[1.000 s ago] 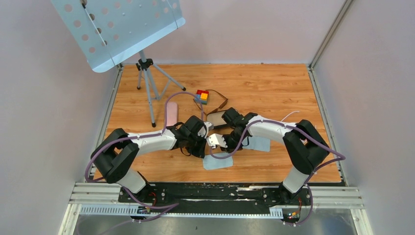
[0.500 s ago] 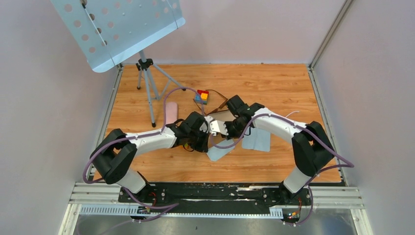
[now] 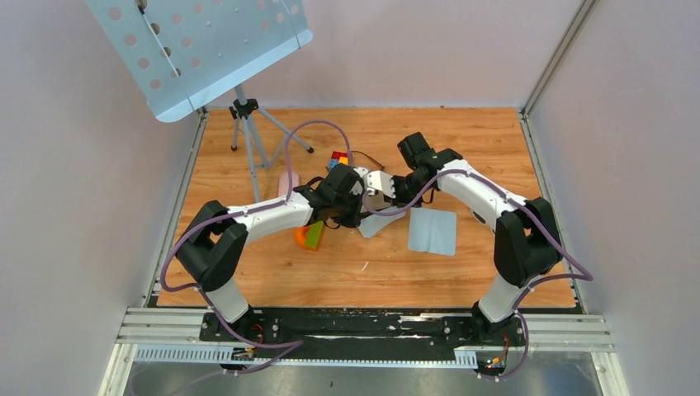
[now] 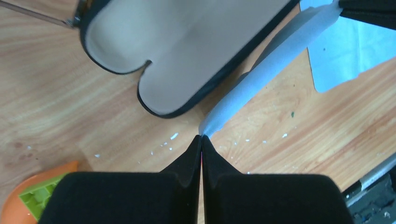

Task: Organize the sunglasses
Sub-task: Pick up the glasses cleaning cloth from the center of the board, then place the glasses cleaning cloth in the sunglasses case.

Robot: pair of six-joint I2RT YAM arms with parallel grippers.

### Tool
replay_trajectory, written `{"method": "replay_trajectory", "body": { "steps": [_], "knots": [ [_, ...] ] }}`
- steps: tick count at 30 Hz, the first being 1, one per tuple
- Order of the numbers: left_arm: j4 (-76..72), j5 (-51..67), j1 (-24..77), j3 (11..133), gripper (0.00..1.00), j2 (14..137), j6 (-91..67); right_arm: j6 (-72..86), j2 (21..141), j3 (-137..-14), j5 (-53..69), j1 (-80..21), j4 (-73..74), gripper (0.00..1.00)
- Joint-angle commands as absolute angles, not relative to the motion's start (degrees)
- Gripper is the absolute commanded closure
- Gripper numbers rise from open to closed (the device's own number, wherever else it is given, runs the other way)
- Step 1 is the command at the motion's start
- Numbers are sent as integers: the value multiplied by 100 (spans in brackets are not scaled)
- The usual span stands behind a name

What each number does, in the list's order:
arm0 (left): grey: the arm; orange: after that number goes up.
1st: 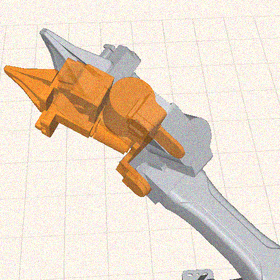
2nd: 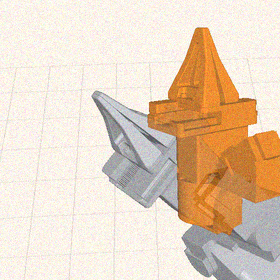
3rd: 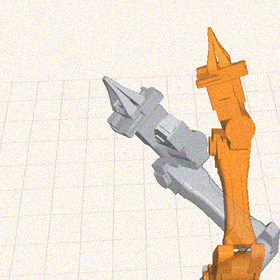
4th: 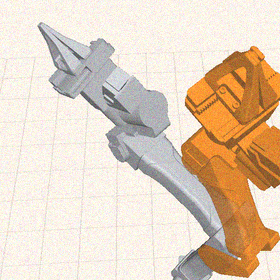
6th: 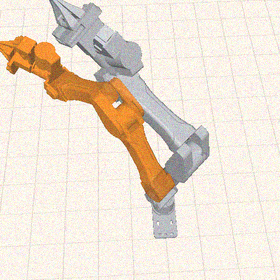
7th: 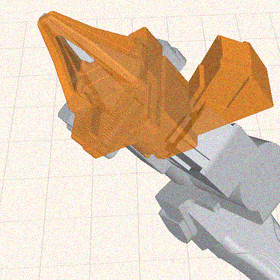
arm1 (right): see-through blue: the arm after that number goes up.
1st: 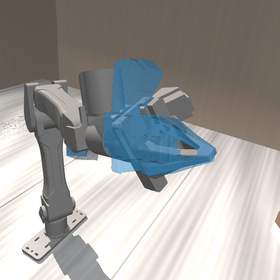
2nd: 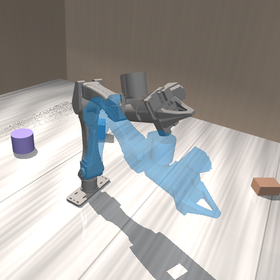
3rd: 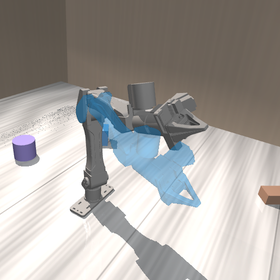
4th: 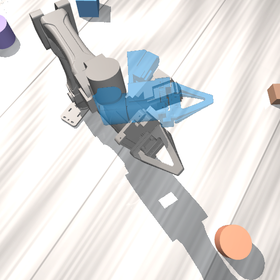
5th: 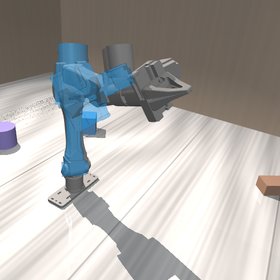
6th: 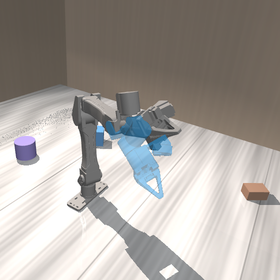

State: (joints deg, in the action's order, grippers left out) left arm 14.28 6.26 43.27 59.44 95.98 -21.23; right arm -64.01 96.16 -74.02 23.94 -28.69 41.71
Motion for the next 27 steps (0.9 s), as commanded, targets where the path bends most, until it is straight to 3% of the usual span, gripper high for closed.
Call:
{"method": "replay_trajectory", "body": {
  "steps": [1, 27],
  "knots": [
    [1486, 510, 4389, 6362, 100, 9667, -1760, -6092, 9888, -7727, 2356, -2675, 4254, 100],
    [1891, 457, 3956, 7506, 100, 10680, -1449, -5380, 11195, -9064, 2984, -2197, 4541, 100]
  ]
}}
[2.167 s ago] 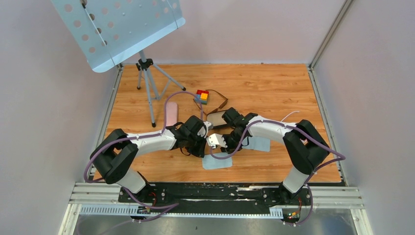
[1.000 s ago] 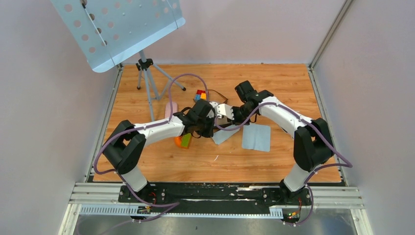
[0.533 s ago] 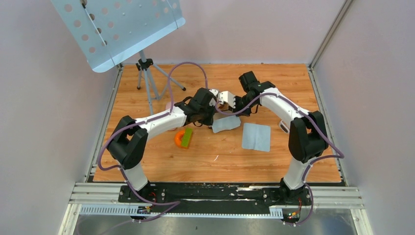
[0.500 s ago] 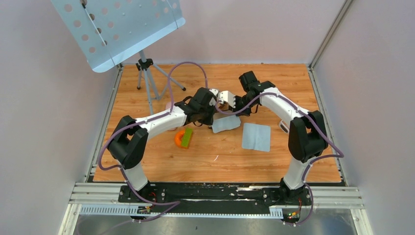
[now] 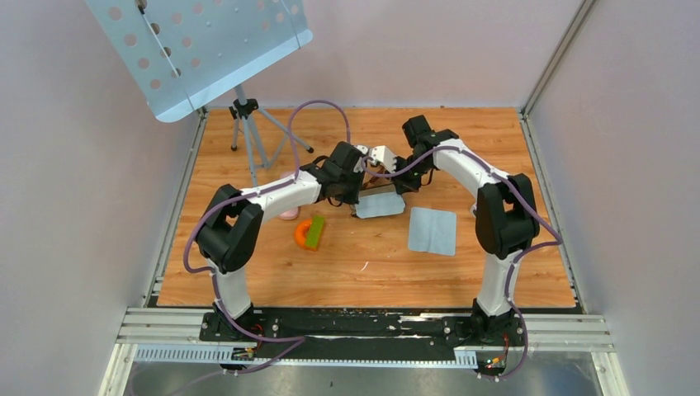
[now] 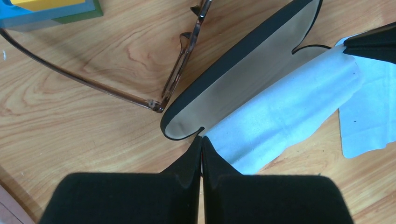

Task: Organize the sunglasses
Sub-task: Place the glasses cleaning cloth in the sunglasses case.

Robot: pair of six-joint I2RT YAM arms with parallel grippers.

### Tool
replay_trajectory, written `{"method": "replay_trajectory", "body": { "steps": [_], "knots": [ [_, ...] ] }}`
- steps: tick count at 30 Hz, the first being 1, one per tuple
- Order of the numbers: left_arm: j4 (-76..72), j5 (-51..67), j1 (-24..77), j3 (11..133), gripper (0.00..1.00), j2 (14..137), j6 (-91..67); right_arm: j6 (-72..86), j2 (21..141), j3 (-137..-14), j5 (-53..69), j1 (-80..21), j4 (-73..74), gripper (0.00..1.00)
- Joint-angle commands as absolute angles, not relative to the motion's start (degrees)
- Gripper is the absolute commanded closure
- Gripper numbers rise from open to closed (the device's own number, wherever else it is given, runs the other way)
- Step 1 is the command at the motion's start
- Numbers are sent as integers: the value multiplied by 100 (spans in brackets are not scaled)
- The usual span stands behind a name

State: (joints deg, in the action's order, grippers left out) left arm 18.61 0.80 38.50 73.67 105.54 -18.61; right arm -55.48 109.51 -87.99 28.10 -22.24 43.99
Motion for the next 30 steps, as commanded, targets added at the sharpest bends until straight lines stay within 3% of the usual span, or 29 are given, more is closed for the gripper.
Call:
{"method": "replay_trajectory", "body": {
  "steps": [1, 30],
  "knots": [
    [1890, 487, 3955, 7507, 100, 10701, -1450, -5399, 11230, -9076, 2992, -2197, 4568, 100],
    [1791, 1034, 3959, 7269, 100, 10825, -1531, -5565, 11798, -9196, 3050, -2196, 4918, 100]
  ]
}}
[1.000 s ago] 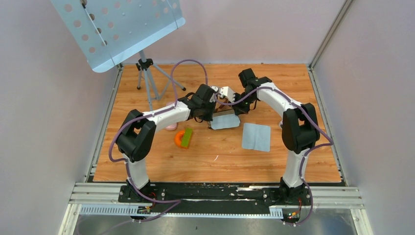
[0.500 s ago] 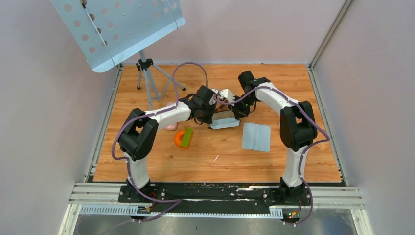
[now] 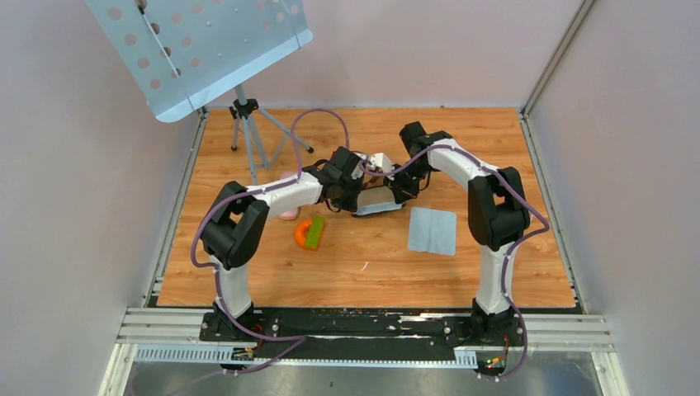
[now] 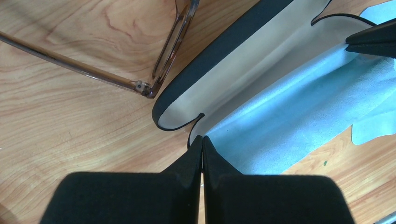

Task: Organize the sunglasses
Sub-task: Place the glasses cleaning cloth in the sunglasses case.

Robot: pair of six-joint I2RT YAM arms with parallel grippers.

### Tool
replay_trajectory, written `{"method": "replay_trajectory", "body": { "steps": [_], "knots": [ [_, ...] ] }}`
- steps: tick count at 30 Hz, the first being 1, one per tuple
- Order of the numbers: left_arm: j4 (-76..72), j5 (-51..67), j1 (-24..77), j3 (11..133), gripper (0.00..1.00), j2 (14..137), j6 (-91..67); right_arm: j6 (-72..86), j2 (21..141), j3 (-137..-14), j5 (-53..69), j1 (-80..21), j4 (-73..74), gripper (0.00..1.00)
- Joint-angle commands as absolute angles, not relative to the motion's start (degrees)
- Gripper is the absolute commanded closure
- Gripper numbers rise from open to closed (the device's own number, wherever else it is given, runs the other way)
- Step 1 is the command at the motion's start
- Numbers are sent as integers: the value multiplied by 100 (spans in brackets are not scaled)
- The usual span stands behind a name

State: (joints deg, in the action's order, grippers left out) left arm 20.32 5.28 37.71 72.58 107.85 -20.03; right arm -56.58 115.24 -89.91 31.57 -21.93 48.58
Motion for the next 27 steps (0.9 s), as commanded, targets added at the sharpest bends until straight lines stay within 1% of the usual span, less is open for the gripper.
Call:
{"method": "replay_trajectory", "body": {
  "steps": [1, 27],
  "knots": [
    [1780, 1049, 3956, 7265, 100, 10834, -1536, -5566, 11812, -9208, 3048, -2193, 4921, 100],
    [1545, 1032, 3955, 7161, 100, 10776, -1644, -5593, 12114, -9448, 2883, -2196, 4944, 100]
  ]
}}
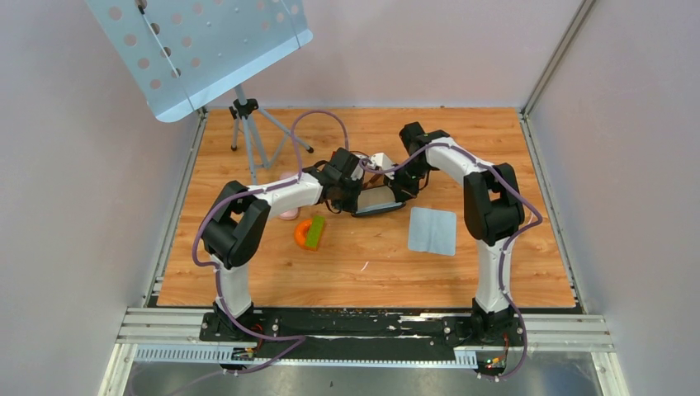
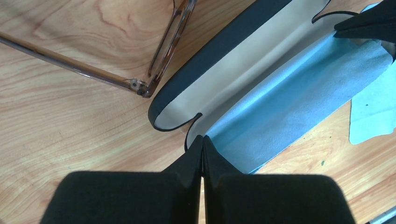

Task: Organize the sunglasses
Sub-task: Place the glasses cleaning cloth in the sunglasses case.

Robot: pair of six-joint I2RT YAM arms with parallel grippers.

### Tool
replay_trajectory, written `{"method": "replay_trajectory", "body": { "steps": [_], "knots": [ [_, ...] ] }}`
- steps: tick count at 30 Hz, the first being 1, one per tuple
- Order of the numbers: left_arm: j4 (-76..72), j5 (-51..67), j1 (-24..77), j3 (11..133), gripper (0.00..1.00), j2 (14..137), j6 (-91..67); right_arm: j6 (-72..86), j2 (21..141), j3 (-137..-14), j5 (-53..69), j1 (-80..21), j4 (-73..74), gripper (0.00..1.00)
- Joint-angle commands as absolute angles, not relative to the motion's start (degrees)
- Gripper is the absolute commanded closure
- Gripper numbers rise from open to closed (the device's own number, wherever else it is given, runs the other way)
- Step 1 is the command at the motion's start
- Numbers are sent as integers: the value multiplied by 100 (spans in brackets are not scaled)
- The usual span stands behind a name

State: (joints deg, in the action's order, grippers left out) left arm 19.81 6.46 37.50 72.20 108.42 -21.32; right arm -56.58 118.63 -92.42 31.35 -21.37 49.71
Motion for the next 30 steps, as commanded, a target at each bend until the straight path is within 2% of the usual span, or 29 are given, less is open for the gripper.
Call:
{"method": "replay_trajectory", "body": {
  "steps": [1, 16, 20, 24, 30],
  "knots": [
    [1524, 1032, 3955, 7149, 100, 10761, -1655, -5592, 12139, -9471, 2871, -2195, 4942, 100],
    [1567, 1101, 3955, 7150, 100, 10797, -1647, -5609, 12091, -9389, 2944, -2193, 4949, 100],
    [1535, 1087, 3959, 7109, 100, 10717, -1651, -5610, 11960, -9324, 3020, -2194, 4951, 94],
    [1577, 1074, 3955, 7120, 91, 10726, -1641, -5633, 11926, -9268, 3009, -2195, 4948, 87],
    [1524, 1107, 3955, 7043, 91, 10706, -1644, -5660, 11910, -9186, 3003, -2197, 4944, 87]
  ]
}}
